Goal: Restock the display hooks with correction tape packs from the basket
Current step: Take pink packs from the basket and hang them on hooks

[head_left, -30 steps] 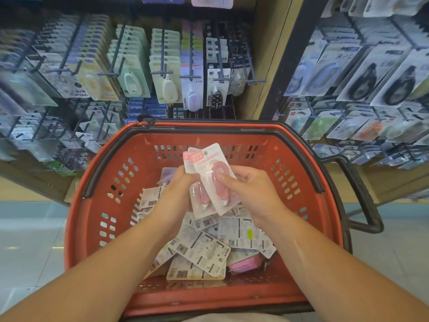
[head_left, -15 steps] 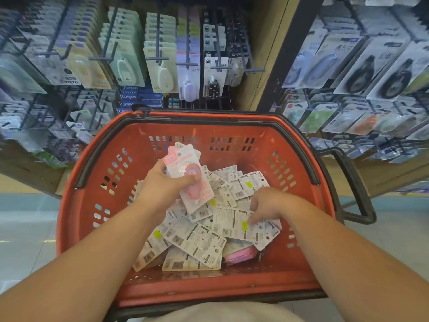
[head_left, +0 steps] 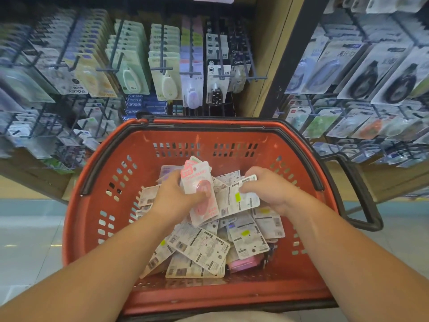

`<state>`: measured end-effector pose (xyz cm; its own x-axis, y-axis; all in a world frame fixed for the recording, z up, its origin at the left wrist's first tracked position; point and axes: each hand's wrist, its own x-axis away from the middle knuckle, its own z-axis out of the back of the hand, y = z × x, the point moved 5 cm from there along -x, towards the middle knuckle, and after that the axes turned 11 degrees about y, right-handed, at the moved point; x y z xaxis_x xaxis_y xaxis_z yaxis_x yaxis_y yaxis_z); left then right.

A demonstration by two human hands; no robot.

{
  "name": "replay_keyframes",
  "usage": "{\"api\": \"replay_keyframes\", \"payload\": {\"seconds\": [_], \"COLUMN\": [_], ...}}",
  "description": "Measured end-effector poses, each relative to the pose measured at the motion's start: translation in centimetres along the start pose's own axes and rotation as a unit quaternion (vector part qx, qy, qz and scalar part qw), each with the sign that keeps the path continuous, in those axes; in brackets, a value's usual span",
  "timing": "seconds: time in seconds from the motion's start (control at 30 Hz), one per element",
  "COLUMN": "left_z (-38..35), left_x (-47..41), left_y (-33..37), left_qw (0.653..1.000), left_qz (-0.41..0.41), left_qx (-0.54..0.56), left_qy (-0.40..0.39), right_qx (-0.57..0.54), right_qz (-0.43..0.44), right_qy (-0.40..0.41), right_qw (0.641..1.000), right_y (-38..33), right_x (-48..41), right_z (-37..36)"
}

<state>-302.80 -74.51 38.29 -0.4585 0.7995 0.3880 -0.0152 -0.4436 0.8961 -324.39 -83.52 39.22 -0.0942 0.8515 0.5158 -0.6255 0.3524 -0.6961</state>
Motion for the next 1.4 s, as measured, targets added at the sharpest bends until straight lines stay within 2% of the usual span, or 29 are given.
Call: {"api": "replay_keyframes", "payload": {"seconds": [0.13, 0.3, 0.37, 0.5, 0.67, 0.8, 0.93, 1.03, 1.1, 1.17, 1.3, 1.4], "left_z": [-1.2, -1.7, -1.3, -1.2, -1.0, -1.1, 0.1, 0.4, 0.9, 1.9, 3.6, 3.8], "left_x": [0.3, 0.9, 0.8, 1.1, 1.2, 1.5, 0.5, 0.2, -0.3, -1.0, -1.4, -1.4], "left_y": [1.2, 1.3, 1.5, 1.7, 2.1, 2.4, 2.1, 2.2, 2.0, 1.6, 1.2, 1.2], "left_qw": [0.998, 0.995, 0.992, 0.989, 0.988, 0.981, 0.989, 0.996, 0.998, 0.996, 0.989, 0.988], "left_qz": [-0.044, -0.016, 0.001, 0.013, 0.013, 0.028, 0.016, 0.004, 0.007, 0.03, 0.057, 0.059], "left_qx": [0.004, 0.073, 0.112, 0.137, 0.146, 0.175, 0.122, 0.075, 0.063, 0.077, 0.097, 0.095], "left_qy": [-0.036, -0.063, -0.064, -0.058, -0.047, -0.08, -0.075, -0.053, -0.014, 0.038, 0.1, 0.107], "right_qx": [-0.17, -0.355, -0.341, -0.214, -0.198, -0.192, -0.191, -0.211, -0.143, 0.037, 0.285, 0.402], "right_qz": [-0.051, -0.081, -0.058, 0.006, 0.058, 0.088, 0.102, 0.072, 0.06, 0.11, 0.193, 0.211], "right_qy": [-0.074, -0.182, -0.156, -0.085, -0.012, -0.016, -0.05, -0.066, -0.028, 0.003, -0.07, -0.045], "right_qw": [0.981, 0.913, 0.925, 0.973, 0.978, 0.977, 0.975, 0.973, 0.988, 0.993, 0.936, 0.89], "right_y": [-1.8, -2.3, -2.4, -2.8, -3.8, -4.8, -5.2, -4.3, -2.8, -1.4, 0.2, 0.9], "right_x": [1.9, 2.4, 2.4, 2.6, 3.1, 3.4, 3.6, 3.1, 1.6, -0.2, -2.0, -2.9], "right_z": [-1.3, -1.4, -1.0, -0.3, -0.1, -1.3, -1.9, -2.3, -2.2, -2.2, -5.5, -7.3]}}
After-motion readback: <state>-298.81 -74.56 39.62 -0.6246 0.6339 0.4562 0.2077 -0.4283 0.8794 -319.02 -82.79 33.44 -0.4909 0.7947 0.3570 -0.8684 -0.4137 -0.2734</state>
